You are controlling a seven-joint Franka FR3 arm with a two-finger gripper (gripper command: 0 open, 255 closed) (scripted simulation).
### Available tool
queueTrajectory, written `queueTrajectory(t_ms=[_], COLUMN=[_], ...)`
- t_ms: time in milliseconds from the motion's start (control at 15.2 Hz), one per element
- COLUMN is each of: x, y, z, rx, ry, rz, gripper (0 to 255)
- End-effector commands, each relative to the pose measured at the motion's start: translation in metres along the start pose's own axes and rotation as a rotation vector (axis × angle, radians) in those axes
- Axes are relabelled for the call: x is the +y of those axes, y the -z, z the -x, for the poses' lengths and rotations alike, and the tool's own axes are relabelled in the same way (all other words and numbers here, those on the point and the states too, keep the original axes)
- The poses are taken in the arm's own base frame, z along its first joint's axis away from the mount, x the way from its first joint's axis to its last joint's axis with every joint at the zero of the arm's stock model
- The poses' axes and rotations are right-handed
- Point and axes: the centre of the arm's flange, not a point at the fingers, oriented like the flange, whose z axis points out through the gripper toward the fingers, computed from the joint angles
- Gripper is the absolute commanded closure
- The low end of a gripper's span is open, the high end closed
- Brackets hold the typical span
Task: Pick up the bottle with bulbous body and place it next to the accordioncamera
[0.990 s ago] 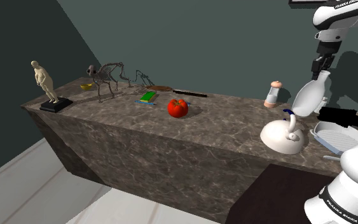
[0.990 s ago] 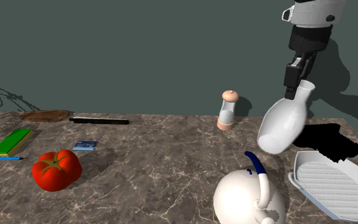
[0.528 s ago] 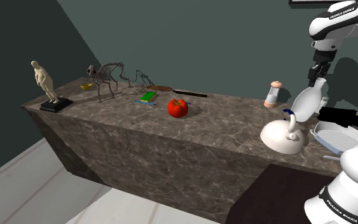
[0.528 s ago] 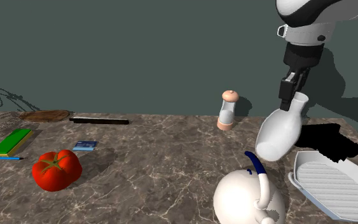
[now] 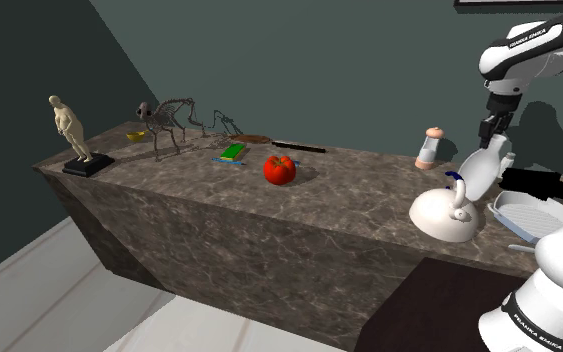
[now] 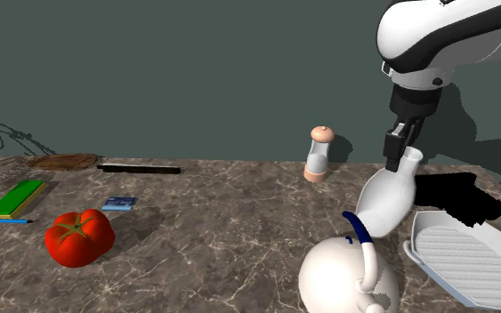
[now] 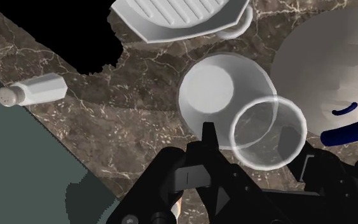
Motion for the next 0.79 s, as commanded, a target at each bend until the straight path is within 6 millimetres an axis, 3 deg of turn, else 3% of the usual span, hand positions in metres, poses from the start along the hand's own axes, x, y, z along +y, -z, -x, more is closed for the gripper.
queueTrajectory(t_ms=[0,396,462,726], x=[-0.0003,-0.0003,-0.0003,-0.0003], y=[-0.0023,-0.0023,-0.0023,-0.0022], z=[-0.001,-0.001,-0.001,-0.001], rx=[0.001,0.001,0.001,0.001], ry=[0.0,0.0,0.0,0.0], rz=[0.001,0.001,0.001,0.001], gripper=[255,255,0,0])
